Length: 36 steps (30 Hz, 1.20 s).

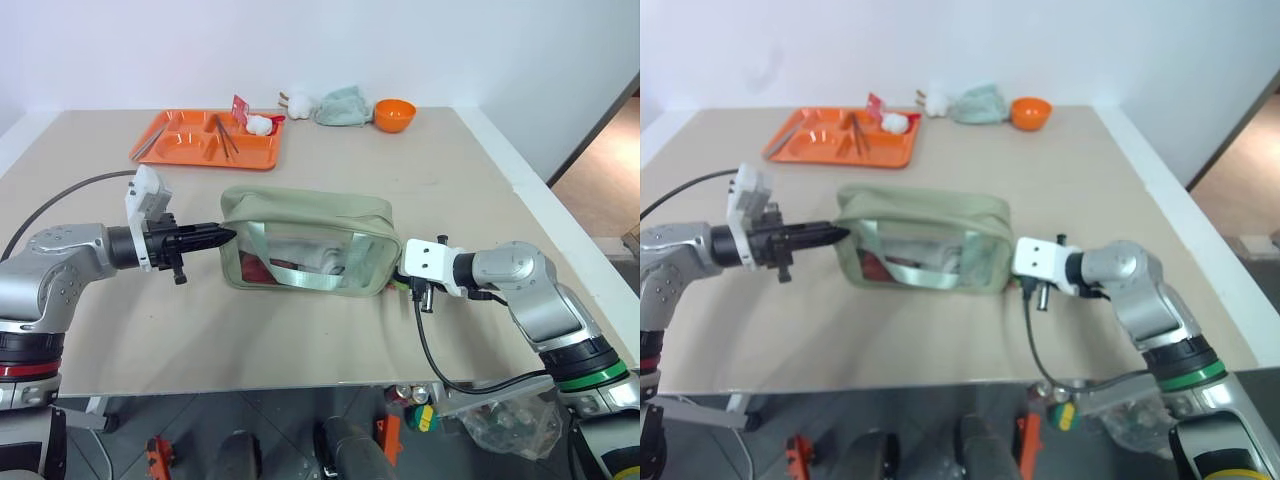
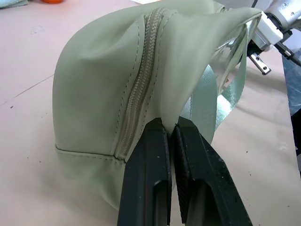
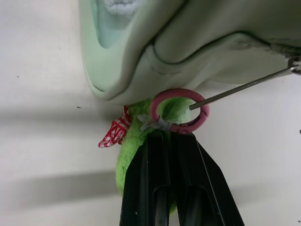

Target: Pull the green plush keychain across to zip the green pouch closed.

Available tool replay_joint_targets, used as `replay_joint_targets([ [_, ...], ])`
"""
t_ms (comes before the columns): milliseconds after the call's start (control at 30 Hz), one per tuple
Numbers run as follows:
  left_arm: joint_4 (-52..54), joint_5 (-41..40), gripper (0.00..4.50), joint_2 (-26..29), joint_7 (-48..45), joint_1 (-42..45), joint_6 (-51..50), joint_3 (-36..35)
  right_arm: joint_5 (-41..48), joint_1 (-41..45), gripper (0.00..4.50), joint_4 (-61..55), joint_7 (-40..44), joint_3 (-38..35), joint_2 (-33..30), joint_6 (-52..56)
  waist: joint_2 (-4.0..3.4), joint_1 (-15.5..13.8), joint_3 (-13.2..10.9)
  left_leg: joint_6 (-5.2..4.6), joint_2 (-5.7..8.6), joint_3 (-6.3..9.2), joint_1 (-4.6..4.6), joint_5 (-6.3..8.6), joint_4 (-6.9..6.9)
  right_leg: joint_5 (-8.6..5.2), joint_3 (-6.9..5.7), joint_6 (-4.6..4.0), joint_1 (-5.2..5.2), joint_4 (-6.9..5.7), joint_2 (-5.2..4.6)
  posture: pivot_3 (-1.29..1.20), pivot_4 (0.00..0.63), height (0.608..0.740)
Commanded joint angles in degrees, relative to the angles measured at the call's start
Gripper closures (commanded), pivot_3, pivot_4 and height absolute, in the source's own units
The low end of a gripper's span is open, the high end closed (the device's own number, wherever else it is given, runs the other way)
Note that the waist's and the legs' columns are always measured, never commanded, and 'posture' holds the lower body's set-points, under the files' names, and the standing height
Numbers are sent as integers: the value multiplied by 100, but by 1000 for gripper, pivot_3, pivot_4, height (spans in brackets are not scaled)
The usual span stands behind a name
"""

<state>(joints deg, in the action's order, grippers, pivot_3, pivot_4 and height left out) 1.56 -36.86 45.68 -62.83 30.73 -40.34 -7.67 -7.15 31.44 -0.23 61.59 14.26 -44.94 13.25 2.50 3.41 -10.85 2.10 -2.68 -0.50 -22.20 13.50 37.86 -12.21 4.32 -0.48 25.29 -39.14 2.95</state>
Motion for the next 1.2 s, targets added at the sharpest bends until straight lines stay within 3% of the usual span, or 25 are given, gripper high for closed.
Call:
replay_joint_targets([
  [33,88,-60,4500,36,-22,88,33,-110,236,228,4479,-7,67,-172,64,185,0,9,0,0,0,0,1,0,-1,0,0,0,0,0,1,0,150,740],
  [100,63,-20,4500,33,3,101,48,-105,550,439,4479,71,130,-485,72,546,-2,10,-1,1,0,0,0,-1,-2,1,1,0,1,0,2,0,150,740],
  [233,-38,-59,4500,-30,81,136,-3,-175,1337,783,3087,93,493,-1072,-147,1219,-3,-8,-2,1,4,0,-13,-1,-4,-1,1,2,6,3,-6,0,150,740],
  [533,127,-784,1455,18,111,88,-612,-602,2642,952,101,-67,1140,-1946,-947,2300,-3,-52,-3,-8,10,4,-22,7,-24,-21,-5,3,11,14,-15,0,150,740],
  [633,344,-782,389,214,250,-166,-650,-845,2944,788,0,-183,1247,-2215,-1272,2551,-3,-46,-3,-8,9,5,-21,7,-27,-23,-6,1,13,14,-15,0,150,740],
  [700,463,-853,36,403,238,-449,-693,-1169,3137,603,0,-336,1272,-2430,-1469,2742,-3,-36,-3,-8,9,2,-14,8,-36,-25,-2,-1,12,14,-15,0,150,740],
  [933,65,-989,36,729,438,-1131,-772,-2251,3796,-217,0,-735,831,-3546,-1660,3494,-3,-34,-2,-7,6,13,-10,7,-38,-31,-15,-11,10,10,-14,0,150,740],
  [1200,141,-779,36,544,479,-1686,-413,-2077,4161,-862,0,-1190,93,-3869,-1314,3700,-3,-42,-2,-7,8,1,-8,7,-37,-29,-7,-7,9,11,-20,0,150,740],
])
